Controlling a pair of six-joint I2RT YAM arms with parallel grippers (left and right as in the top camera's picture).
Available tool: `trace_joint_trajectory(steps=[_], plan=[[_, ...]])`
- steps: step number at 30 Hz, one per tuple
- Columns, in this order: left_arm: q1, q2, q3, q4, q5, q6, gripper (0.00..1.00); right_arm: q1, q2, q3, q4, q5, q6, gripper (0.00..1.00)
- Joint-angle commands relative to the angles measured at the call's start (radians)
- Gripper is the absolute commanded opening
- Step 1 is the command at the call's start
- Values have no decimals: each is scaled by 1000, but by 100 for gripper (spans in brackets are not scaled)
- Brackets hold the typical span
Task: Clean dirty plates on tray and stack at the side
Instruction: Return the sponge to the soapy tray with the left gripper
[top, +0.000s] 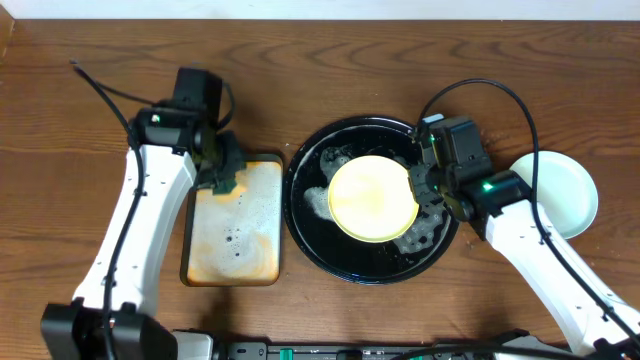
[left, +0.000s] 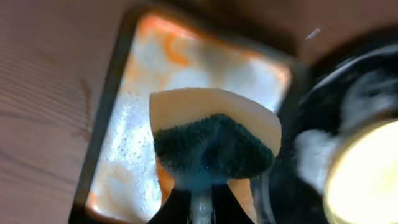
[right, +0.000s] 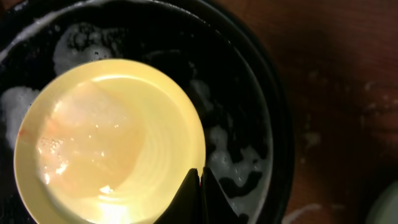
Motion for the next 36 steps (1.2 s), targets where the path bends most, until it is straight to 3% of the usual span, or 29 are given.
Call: trace_joint_trajectory(steps=[1,5,7,11,13,16,19,20,22,28,36], plan=[[25,16,-130,66,58,80,8,5,26,1,-30,22,-16,1],[31,16,-254,184,57,80,13,-6,88,0,-53,13,0,24],[31,17,-278,205,40,81,17,-23,136,1,-67,-34,-1,26],[31,15,-280,204,35,84,41,-59,236,0,-69,-86,0,27],[31,15,-279,205,35,84,65,-75,282,1,-45,-119,0,27],[31,15,-279,204,35,84,76,-90,325,1,-3,-177,0,28],[31,15,-279,204,35,84,79,-93,345,0,34,-180,11,25],[31,15,-279,205,35,84,79,-93,346,0,43,-180,11,20],[31,15,-280,209,35,83,80,-93,348,0,63,-180,11,1],[31,15,-280,208,35,83,84,-93,324,6,76,-122,10,1],[31,15,-280,208,35,83,84,-67,161,95,-20,51,-25,1]])
